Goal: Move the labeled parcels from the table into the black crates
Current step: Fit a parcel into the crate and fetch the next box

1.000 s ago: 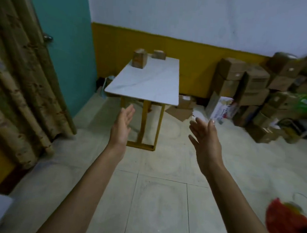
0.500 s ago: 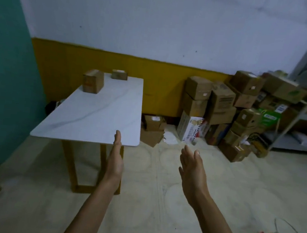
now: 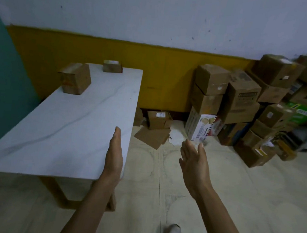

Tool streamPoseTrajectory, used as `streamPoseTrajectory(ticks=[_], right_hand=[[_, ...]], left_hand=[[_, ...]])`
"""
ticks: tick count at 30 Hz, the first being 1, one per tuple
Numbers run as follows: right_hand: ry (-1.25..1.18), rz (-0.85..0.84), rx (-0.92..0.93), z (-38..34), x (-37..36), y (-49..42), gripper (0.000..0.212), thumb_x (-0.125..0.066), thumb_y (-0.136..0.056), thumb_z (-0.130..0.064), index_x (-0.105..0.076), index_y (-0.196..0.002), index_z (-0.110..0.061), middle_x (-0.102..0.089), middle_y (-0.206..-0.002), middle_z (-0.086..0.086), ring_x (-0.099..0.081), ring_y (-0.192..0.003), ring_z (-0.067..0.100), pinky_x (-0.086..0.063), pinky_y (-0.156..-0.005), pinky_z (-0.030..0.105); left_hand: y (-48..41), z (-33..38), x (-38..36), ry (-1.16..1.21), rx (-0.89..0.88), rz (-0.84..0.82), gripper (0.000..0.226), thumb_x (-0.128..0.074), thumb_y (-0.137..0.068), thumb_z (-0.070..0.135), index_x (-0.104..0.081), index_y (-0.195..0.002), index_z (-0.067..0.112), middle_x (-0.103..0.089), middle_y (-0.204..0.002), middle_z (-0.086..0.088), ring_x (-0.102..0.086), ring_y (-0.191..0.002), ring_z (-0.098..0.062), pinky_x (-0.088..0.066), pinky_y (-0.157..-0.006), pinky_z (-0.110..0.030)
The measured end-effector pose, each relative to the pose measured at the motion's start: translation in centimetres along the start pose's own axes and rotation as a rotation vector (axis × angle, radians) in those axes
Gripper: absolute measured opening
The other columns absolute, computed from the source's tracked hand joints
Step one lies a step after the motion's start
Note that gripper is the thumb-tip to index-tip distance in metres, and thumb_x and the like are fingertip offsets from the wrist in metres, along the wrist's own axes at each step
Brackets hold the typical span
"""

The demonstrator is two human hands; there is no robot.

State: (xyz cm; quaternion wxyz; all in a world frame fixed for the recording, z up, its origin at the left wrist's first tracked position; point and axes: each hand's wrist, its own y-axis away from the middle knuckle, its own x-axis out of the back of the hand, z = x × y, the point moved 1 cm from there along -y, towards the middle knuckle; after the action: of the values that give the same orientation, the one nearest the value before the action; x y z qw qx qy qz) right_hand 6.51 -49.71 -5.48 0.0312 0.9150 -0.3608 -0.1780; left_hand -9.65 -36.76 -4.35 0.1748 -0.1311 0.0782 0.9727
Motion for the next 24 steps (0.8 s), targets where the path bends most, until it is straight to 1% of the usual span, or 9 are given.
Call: streamPoseTrajectory(ticks=[3, 7, 11, 15, 16, 18, 20, 22, 24], right_hand=[[0.012, -0.063, -0.007, -1.9, 2.0, -7.4, 0.064, -0.013, -0.099, -0.057, -0.027, -0.151, -0.021, -0.029, -0.157, -0.004, -0.026, -0.143, 0.012, -0.017, -0.115, 0.034], [0.005, -0.138, -0.043, -6.2, 3.7, -16.8, 0.064, -0.014, -0.100, -0.055, -0.027, -0.151, -0.019, -0.030, -0.156, -0.002, -0.027, -0.143, 0.014, -0.017, -0.118, 0.035], [0.012, -0.240, -0.054, -9.6, 4.1, -24.8, 0.067, -0.013, -0.098, -0.057, -0.028, -0.151, -0.019, -0.031, -0.156, -0.002, -0.028, -0.143, 0.012, -0.018, -0.118, 0.034], [0.004, -0.295, -0.092, -10.8, 3.5, -30.3, 0.068, -0.014, -0.097, -0.059, -0.029, -0.150, -0.019, -0.032, -0.156, -0.002, -0.029, -0.142, 0.011, -0.020, -0.114, 0.030], [0.011, -0.310, -0.098, -10.7, 3.3, -31.6, 0.069, -0.014, -0.096, -0.060, -0.030, -0.150, -0.019, -0.032, -0.155, -0.002, -0.030, -0.142, 0.011, -0.018, -0.115, 0.032], [0.026, -0.343, -0.123, -10.5, 2.8, -34.1, 0.071, -0.015, -0.095, -0.063, -0.030, -0.150, -0.019, -0.033, -0.155, -0.002, -0.030, -0.142, 0.012, -0.014, -0.120, 0.039], [0.030, -0.374, -0.141, -10.4, 1.9, -36.5, 0.075, -0.016, -0.093, -0.066, -0.029, -0.150, -0.018, -0.033, -0.155, -0.001, -0.030, -0.142, 0.013, -0.013, -0.121, 0.043], [0.033, -0.399, -0.147, -10.4, 0.5, -39.1, 0.084, -0.022, -0.086, -0.069, -0.028, -0.151, -0.017, -0.032, -0.156, -0.001, -0.030, -0.142, 0.013, -0.014, -0.121, 0.044], [0.032, -0.417, -0.138, -10.0, -1.0, -42.0, 0.083, -0.023, -0.085, -0.068, -0.026, -0.151, -0.016, -0.030, -0.156, 0.000, -0.030, -0.142, 0.013, -0.015, -0.121, 0.041]], left_hand=[[-4.9, -0.2, -4.4, -0.062, 0.024, 0.049, 0.052, -0.016, -0.103, 0.042, -0.018, -0.151, 0.024, -0.020, -0.158, 0.009, -0.019, -0.144, -0.009, -0.017, -0.106, -0.021], [-11.2, 0.1, -10.9, -0.095, 0.009, 0.107, 0.051, -0.016, -0.103, 0.041, -0.018, -0.151, 0.023, -0.018, -0.158, 0.007, -0.017, -0.145, -0.010, -0.013, -0.115, -0.029], [-16.6, 0.2, -16.1, -0.125, -0.010, 0.155, 0.051, -0.016, -0.103, 0.040, -0.020, -0.151, 0.023, -0.020, -0.158, 0.006, -0.018, -0.145, -0.011, -0.014, -0.116, -0.030], [-20.8, 0.2, -18.3, -0.115, -0.020, 0.202, 0.051, -0.017, -0.103, 0.040, -0.023, -0.150, 0.022, -0.024, -0.157, 0.005, -0.022, -0.144, -0.013, -0.017, -0.115, -0.031], [-22.0, 0.1, -18.6, -0.126, -0.021, 0.215, 0.050, -0.017, -0.103, 0.040, -0.023, -0.150, 0.022, -0.025, -0.157, 0.004, -0.023, -0.144, -0.013, -0.017, -0.116, -0.032], [-24.2, 0.0, -19.2, -0.144, -0.020, 0.229, 0.050, -0.018, -0.103, 0.040, -0.025, -0.149, 0.023, -0.028, -0.156, 0.003, -0.025, -0.143, -0.014, -0.019, -0.117, -0.035], [-26.5, 0.0, -19.4, -0.156, -0.024, 0.237, 0.049, -0.019, -0.103, 0.041, -0.026, -0.148, 0.024, -0.030, -0.155, 0.004, -0.029, -0.142, -0.015, -0.021, -0.117, -0.037], [-29.3, -0.2, -19.2, -0.155, -0.039, 0.254, 0.049, -0.019, -0.102, 0.041, -0.027, -0.147, 0.024, -0.032, -0.154, 0.003, -0.030, -0.141, -0.016, -0.022, -0.117, -0.039], [-32.5, -0.4, -18.7, -0.138, -0.046, 0.275, 0.049, -0.019, -0.102, 0.040, -0.028, -0.147, 0.023, -0.033, -0.154, 0.001, -0.031, -0.141, -0.017, -0.021, -0.118, -0.040]])
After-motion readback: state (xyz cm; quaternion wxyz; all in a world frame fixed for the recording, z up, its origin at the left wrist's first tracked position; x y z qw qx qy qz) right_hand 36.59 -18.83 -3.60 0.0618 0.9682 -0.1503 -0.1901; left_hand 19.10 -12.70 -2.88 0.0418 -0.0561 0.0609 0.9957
